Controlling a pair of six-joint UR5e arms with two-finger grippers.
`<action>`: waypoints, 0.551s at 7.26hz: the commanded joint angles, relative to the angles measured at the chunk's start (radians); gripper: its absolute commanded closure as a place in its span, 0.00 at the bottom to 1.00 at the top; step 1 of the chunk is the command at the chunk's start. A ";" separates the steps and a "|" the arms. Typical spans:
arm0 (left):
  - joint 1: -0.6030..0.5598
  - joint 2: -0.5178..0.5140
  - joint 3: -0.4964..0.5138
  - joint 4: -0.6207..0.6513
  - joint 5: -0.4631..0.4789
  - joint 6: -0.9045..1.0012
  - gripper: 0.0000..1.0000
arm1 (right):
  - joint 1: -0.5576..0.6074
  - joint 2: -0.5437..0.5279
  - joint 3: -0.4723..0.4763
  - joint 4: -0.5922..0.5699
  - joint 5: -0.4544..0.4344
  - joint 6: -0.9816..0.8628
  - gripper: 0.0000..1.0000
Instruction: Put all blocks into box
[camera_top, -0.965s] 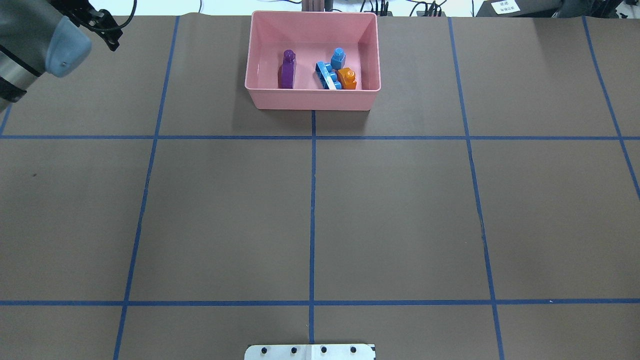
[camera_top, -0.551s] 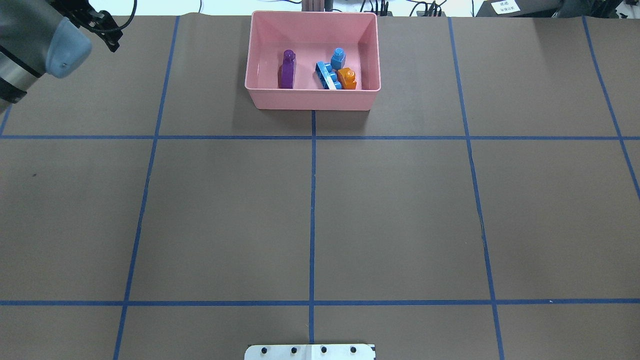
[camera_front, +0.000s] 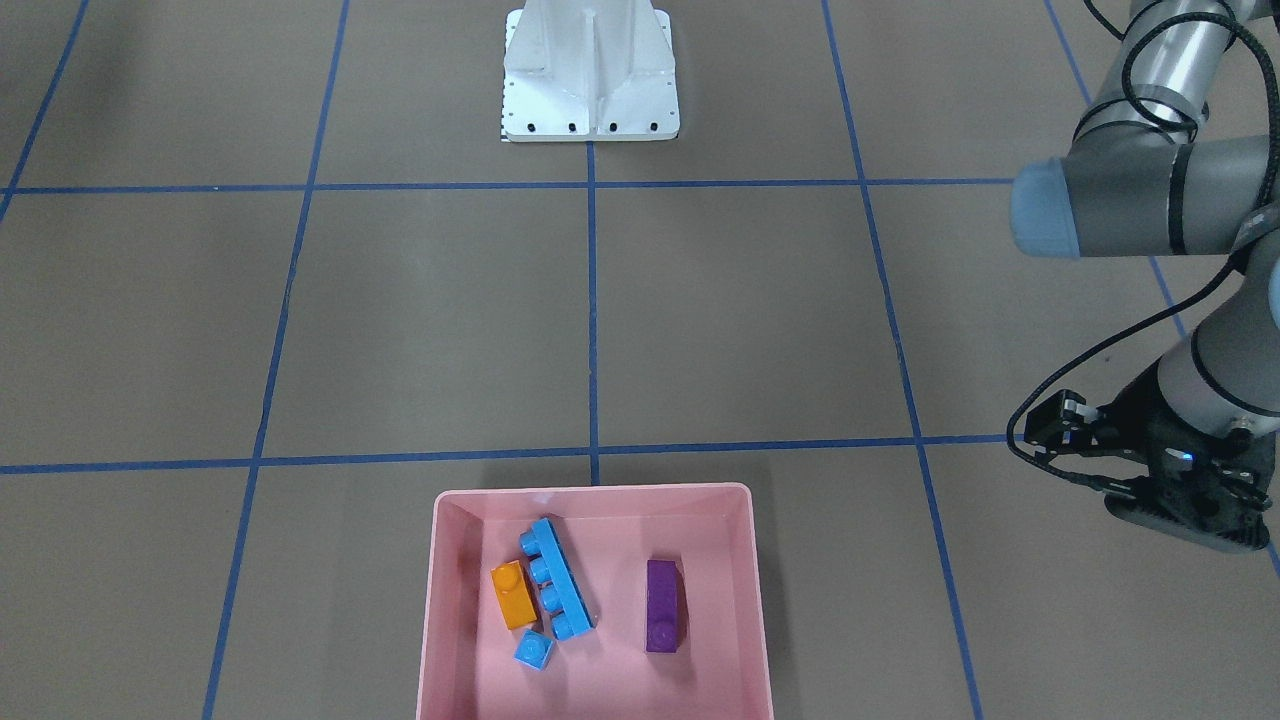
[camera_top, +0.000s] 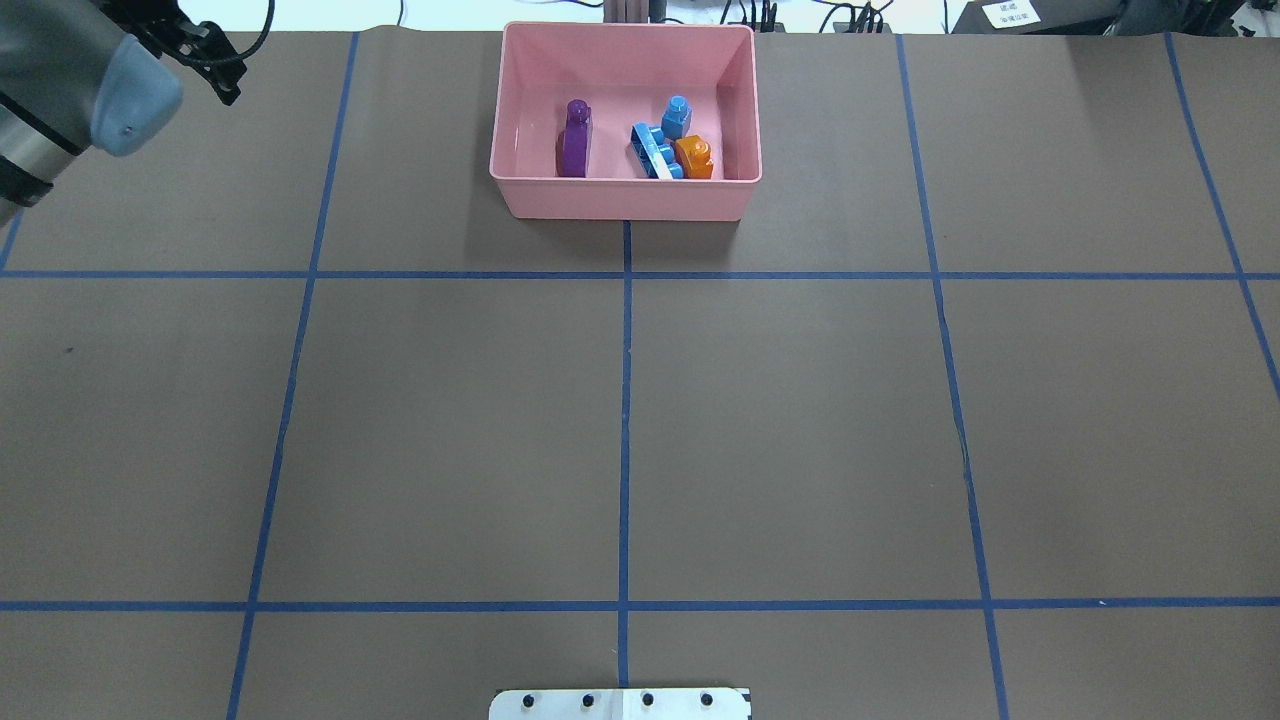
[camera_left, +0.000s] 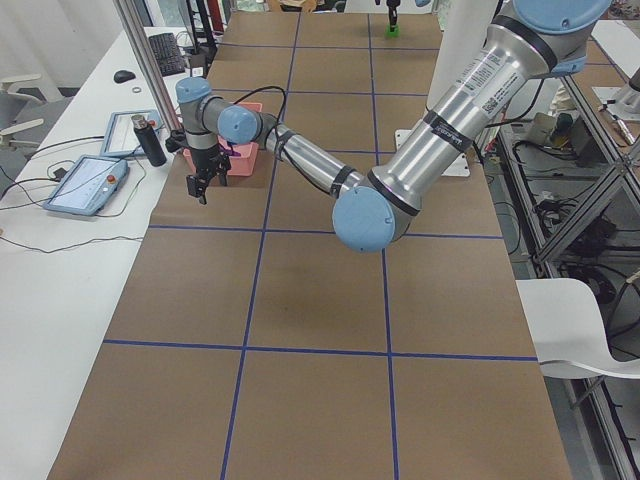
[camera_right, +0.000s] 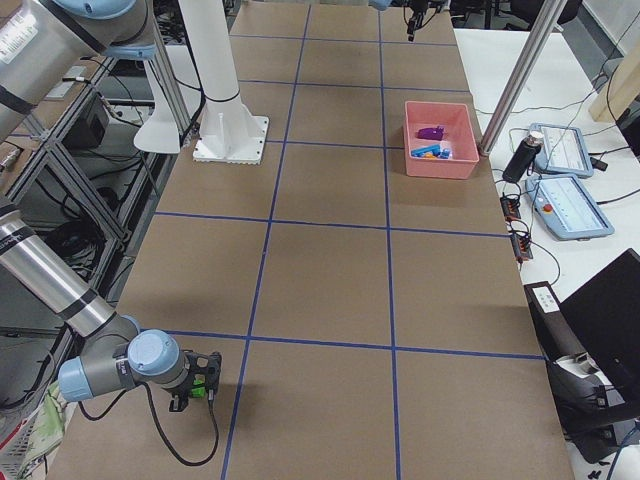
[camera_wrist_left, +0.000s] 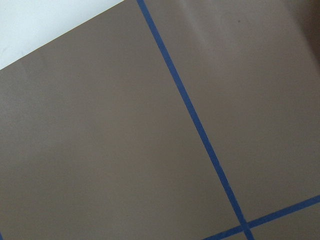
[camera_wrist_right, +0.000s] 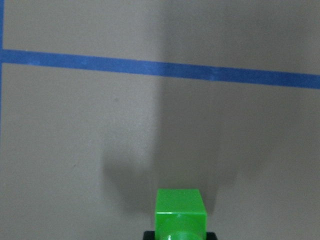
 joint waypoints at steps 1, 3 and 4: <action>0.000 0.000 -0.001 0.001 -0.012 0.000 0.00 | -0.003 0.007 0.006 0.005 -0.048 -0.009 1.00; -0.002 0.000 -0.004 0.001 -0.014 0.000 0.00 | 0.002 0.013 0.081 0.005 -0.132 -0.007 1.00; -0.002 0.008 -0.004 0.001 -0.012 0.000 0.00 | 0.008 0.041 0.118 -0.007 -0.122 -0.004 1.00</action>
